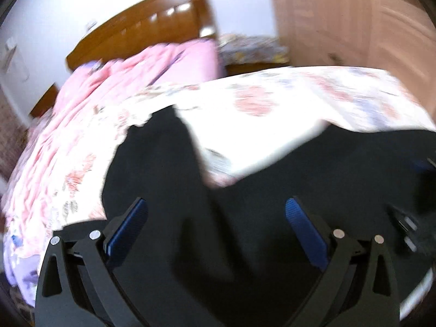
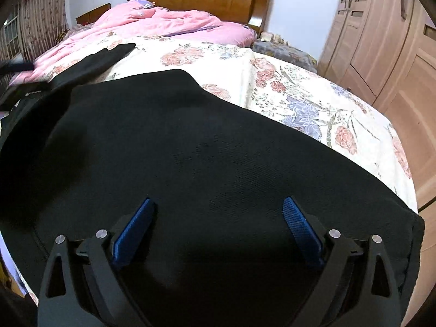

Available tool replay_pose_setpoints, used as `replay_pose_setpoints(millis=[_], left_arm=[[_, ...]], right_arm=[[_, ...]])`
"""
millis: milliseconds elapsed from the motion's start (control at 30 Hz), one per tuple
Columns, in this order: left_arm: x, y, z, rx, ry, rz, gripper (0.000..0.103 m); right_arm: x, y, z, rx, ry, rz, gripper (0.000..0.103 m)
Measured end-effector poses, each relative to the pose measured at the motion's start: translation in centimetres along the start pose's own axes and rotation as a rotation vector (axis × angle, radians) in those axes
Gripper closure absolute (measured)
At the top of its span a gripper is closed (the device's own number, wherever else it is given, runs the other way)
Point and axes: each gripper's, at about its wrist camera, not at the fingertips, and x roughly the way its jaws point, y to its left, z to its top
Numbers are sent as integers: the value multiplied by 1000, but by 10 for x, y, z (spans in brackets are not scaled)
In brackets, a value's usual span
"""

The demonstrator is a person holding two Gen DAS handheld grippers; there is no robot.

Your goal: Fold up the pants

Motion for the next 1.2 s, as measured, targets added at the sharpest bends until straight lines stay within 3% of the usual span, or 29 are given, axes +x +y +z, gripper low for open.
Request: replay_pose_setpoints(millis=[133, 200, 267, 367, 400, 433, 467, 533, 633, 767, 900, 1000, 1100, 1133, 1167, 1200], left_arm=[[55, 18, 31, -5, 102, 38, 9], [82, 18, 38, 23, 155, 67, 19], [101, 18, 39, 39, 208, 87, 37], [112, 19, 32, 49, 233, 40, 40], [112, 18, 31, 60, 227, 41, 47], [110, 18, 29, 71, 216, 50, 84], [106, 22, 27, 63, 204, 80, 92], [88, 38, 27, 10, 146, 80, 93], [46, 65, 19, -65, 38, 146, 93], [-21, 121, -21, -252, -59, 191, 95], [-56, 165, -92, -403, -26, 241, 95], [-35, 191, -156, -503, 91, 222, 95], [-11, 195, -196, -535, 149, 196, 80], [-13, 192, -200, -514, 132, 235, 61], [-17, 190, -199, -494, 126, 282, 35], [-20, 188, -197, -478, 122, 304, 25]], right_arm=[[3, -1, 1, 11, 1, 15, 10], [4, -2, 1, 19, 4, 26, 10], [3, -3, 1, 26, 7, 35, 10], [3, -4, 0, 33, 7, 42, 10], [4, -4, 1, 34, 8, 43, 10], [4, -4, 1, 34, 8, 42, 10], [4, -4, 1, 34, 10, 43, 10], [5, -5, 1, 38, 12, 46, 10], [5, -5, 1, 41, 12, 48, 10], [5, -5, 1, 41, 13, 48, 10], [5, -5, 1, 41, 13, 47, 9], [5, -5, 1, 41, 13, 47, 9], [6, -5, 1, 41, 16, 46, 9], [6, -5, 1, 42, 16, 46, 9], [6, -5, 1, 43, 17, 45, 9], [6, -5, 0, 44, 16, 43, 9]])
